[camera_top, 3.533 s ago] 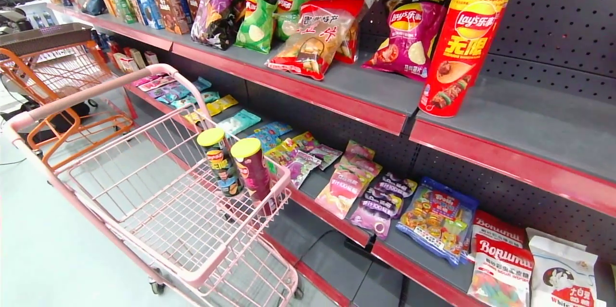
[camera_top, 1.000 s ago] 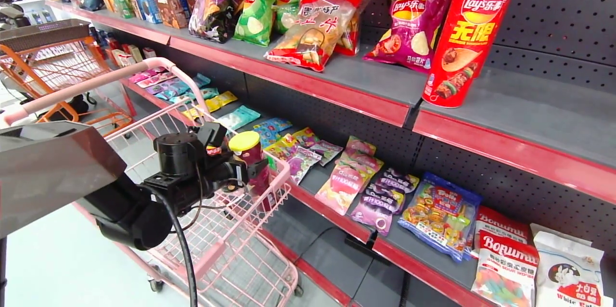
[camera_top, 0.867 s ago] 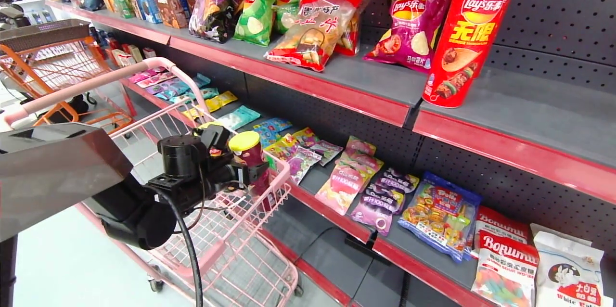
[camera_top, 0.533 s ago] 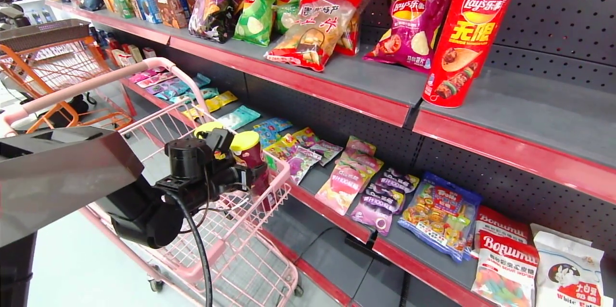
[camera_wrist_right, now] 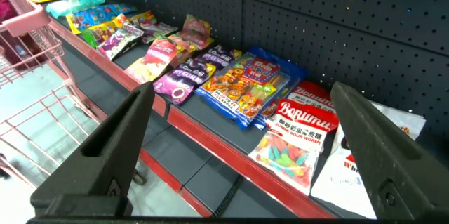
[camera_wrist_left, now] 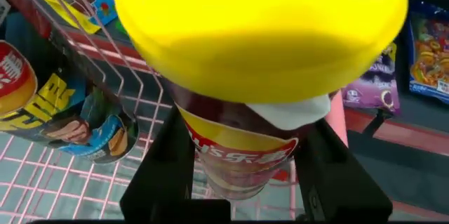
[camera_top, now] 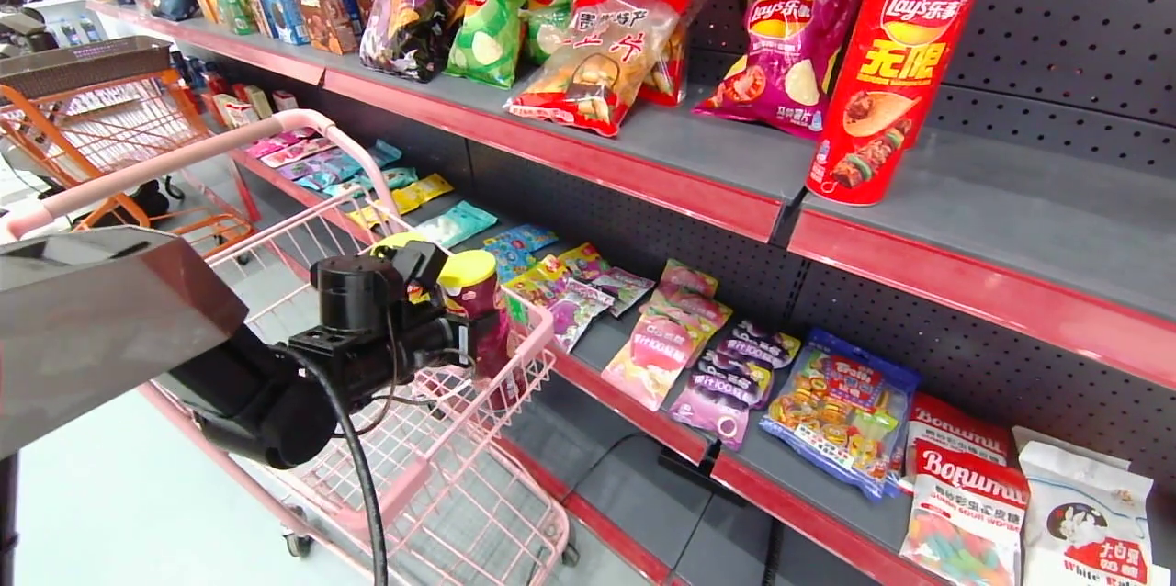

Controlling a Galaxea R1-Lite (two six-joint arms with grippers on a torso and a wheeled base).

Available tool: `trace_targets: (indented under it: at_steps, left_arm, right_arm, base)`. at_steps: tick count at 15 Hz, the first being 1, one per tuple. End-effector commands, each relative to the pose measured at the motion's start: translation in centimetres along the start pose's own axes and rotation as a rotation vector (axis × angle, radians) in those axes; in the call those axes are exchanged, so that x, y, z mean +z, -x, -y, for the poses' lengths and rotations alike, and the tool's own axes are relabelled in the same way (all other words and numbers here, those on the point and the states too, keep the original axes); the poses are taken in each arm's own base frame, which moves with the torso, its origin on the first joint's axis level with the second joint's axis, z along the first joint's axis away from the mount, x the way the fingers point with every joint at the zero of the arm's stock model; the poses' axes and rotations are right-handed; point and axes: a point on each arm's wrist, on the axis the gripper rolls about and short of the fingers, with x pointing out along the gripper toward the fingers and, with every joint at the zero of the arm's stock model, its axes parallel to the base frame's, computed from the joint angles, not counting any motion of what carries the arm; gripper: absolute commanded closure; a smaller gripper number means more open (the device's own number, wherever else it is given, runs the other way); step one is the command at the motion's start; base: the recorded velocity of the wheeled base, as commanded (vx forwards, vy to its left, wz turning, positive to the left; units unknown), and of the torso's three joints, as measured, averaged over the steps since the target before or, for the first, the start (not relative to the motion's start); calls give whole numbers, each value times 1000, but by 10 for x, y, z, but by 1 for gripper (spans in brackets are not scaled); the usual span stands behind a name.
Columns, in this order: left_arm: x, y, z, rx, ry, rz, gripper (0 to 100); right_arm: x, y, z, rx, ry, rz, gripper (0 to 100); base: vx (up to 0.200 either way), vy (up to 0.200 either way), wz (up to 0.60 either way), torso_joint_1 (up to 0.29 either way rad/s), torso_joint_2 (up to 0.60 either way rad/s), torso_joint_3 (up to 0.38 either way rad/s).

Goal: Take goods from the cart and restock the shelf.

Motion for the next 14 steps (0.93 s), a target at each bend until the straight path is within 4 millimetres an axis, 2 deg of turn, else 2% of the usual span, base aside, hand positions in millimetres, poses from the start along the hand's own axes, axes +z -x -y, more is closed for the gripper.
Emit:
trace_targets:
  at_steps: [1, 4, 5, 7, 8, 10, 11, 12, 14]
  left_arm:
    - [63, 45, 9, 1, -11, 93, 100]
    - [118, 84, 12, 17, -19, 170, 100]
    - [145, 111, 18, 19, -27, 215, 100]
    - [167, 158, 30, 14, -32, 233, 100]
    - [170, 176, 36, 8, -38, 241, 100]
    - [169, 232, 52, 28, -45, 273, 100]
    - [167, 242, 53, 42, -46, 280, 100]
    - [153, 275, 57, 60, -49, 293, 100]
    - [125, 310, 62, 63, -92, 299, 100]
  right_arm:
    - [0, 0, 0, 0, 0, -1, 0]
    - [0, 0, 0, 0, 0, -1, 0]
    - [0, 0, 0, 0, 0, -1, 0]
    - [0, 0, 0, 0, 0, -1, 0]
    - [0, 0, 0, 0, 0, -1, 0]
    - [0, 0, 0, 0, -1, -1, 0]
    - [0, 0, 0, 0, -1, -1, 0]
    - [0, 0, 0, 0, -1, -1, 0]
    - [0, 0, 0, 0, -1, -1, 0]
  base:
    - [0, 0, 0, 0, 0, 0]
    - [0, 0, 0, 0, 0, 0]
    - [0, 0, 0, 0, 0, 0]
    - [0, 0, 0, 0, 0, 0]
    - [0, 0, 0, 0, 0, 0]
    - [0, 0, 0, 0, 0, 0]
    - [0, 0, 0, 0, 0, 0]
    - [0, 0, 0, 0, 0, 0]
    - [0, 0, 0, 0, 0, 0]
